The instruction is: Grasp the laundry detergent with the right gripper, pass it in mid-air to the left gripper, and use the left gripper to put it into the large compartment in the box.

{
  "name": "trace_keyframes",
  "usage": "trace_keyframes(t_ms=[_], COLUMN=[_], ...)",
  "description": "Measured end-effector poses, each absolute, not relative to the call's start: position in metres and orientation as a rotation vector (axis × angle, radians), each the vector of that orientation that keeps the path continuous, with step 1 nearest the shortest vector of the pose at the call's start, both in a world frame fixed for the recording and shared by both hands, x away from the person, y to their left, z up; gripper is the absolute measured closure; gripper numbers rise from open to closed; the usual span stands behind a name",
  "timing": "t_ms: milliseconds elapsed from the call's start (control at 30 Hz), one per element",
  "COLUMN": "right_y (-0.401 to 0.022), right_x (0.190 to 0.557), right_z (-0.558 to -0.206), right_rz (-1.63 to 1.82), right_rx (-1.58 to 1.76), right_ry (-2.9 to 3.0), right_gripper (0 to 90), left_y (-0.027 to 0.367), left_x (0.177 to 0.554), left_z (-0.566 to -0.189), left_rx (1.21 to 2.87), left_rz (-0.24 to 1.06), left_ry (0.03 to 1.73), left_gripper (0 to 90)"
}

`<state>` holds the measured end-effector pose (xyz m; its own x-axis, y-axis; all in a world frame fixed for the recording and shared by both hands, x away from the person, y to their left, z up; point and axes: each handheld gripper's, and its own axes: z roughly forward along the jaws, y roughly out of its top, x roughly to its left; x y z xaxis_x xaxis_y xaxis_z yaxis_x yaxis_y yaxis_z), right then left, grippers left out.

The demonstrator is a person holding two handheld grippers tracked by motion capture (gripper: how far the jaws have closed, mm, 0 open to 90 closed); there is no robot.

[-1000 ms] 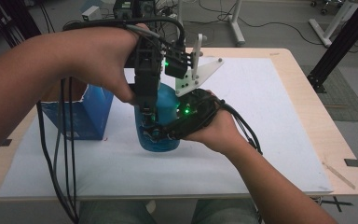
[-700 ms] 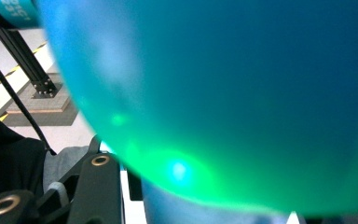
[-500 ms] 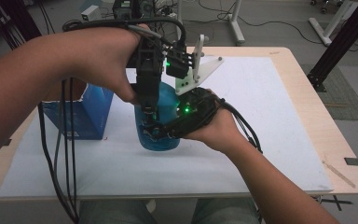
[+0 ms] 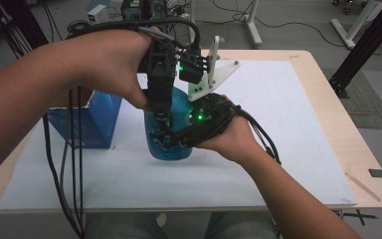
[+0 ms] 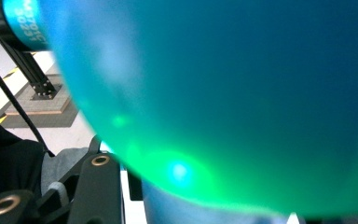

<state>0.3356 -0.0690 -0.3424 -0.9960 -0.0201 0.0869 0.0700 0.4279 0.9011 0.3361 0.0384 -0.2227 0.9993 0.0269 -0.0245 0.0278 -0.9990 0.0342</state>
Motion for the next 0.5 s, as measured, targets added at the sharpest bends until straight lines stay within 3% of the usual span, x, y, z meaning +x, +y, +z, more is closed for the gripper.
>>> trace_keyframes(t_ms=[333, 500], right_y=[-0.07, -0.079], right_x=[0.335, 0.336], right_z=[-0.343, -0.347], right_rz=[-1.638, -1.583], right_rx=[-0.029, -0.032], right_ry=[-2.584, -2.582], right_gripper=[43.9, 26.9], left_y=[0.038, 0.041], left_x=[0.334, 0.333], left_z=[-0.222, -0.218], left_rx=[3.098, 3.09], left_rz=[-0.021, -0.029], left_ry=[0.038, 0.05], left_gripper=[38.6, 38.6])
